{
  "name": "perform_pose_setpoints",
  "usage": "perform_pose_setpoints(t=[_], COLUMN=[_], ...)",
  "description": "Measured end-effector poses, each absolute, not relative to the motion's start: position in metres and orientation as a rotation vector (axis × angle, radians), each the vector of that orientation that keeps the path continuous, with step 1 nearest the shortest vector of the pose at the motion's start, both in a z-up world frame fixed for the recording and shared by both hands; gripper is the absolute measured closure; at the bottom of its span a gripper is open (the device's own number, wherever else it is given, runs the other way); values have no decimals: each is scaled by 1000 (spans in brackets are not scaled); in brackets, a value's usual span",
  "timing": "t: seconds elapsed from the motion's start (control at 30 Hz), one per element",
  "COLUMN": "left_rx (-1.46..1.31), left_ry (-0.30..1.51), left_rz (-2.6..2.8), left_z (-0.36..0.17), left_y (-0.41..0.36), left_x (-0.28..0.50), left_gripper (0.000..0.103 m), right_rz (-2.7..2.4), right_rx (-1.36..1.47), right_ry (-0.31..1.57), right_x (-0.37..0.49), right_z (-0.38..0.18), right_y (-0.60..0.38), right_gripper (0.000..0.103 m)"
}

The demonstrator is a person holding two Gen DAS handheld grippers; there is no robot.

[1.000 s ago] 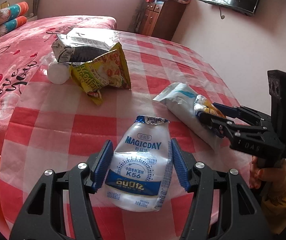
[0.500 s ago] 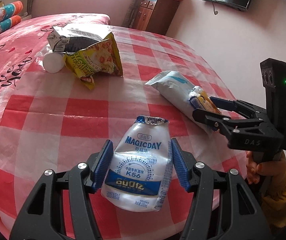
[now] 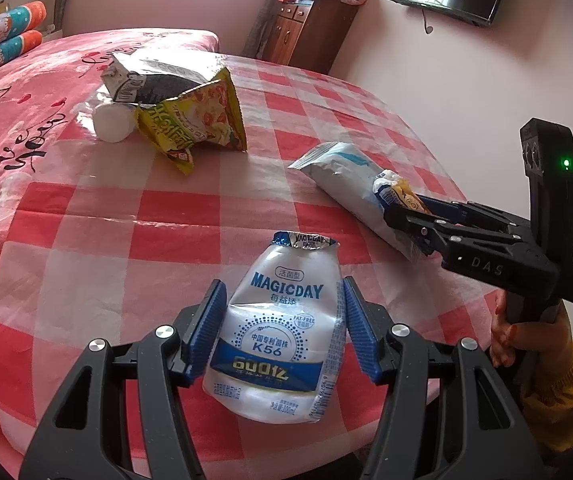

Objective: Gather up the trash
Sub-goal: 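Grasp the MAGICDAY pouch with the left tool while the right tool grasps the orange bread packet, then carry both items over the orange bucket and open both tools to drop them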

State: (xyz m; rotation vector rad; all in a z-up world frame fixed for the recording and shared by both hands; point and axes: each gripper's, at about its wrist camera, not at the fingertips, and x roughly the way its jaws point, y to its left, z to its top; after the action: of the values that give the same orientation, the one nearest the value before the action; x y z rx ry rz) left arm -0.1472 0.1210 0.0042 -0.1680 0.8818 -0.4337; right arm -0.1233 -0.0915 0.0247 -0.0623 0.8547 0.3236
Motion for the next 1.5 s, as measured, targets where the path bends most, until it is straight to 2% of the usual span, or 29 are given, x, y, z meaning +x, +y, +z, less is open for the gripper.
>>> perform_pose_setpoints(t=[0.33, 0.7, 1.0, 1.1, 1.13, 1.2, 1.27, 1.33, 1.5], left_rx=[-213, -283, -354, -387, -397, -427, -452, -466, -456], left_ry=[842, 793, 822, 844, 856, 887, 896, 896, 848], left_rz=[-392, -198, 83, 184, 207, 269, 320, 335, 327], left_z=[12, 25, 1, -13, -17, -28, -34, -36, -29], left_y=[151, 233, 321, 349, 357, 372, 383, 389, 388], left_x=[-162, -201, -223, -224, -223, -224, -229, -231, -233], left_gripper=[43, 43, 43, 42, 40, 29, 24, 20, 17], right_rz=[453, 830, 1046, 1085, 1092, 1103, 1094, 1069, 1007], right_rx=[49, 61, -13, -48, -56, -35, 5, 45, 120], right_ry=[848, 900, 937, 954, 958, 981, 996, 987, 952], right_x=[-126, -137, -147, -152, -153, -151, -148, -144, -134], right_z=[51, 71, 70, 63, 60, 51, 44, 42, 42], right_y=[-60, 68, 178, 208, 214, 222, 218, 206, 167], right_gripper=[53, 53, 53, 47, 37, 23, 20, 11, 11])
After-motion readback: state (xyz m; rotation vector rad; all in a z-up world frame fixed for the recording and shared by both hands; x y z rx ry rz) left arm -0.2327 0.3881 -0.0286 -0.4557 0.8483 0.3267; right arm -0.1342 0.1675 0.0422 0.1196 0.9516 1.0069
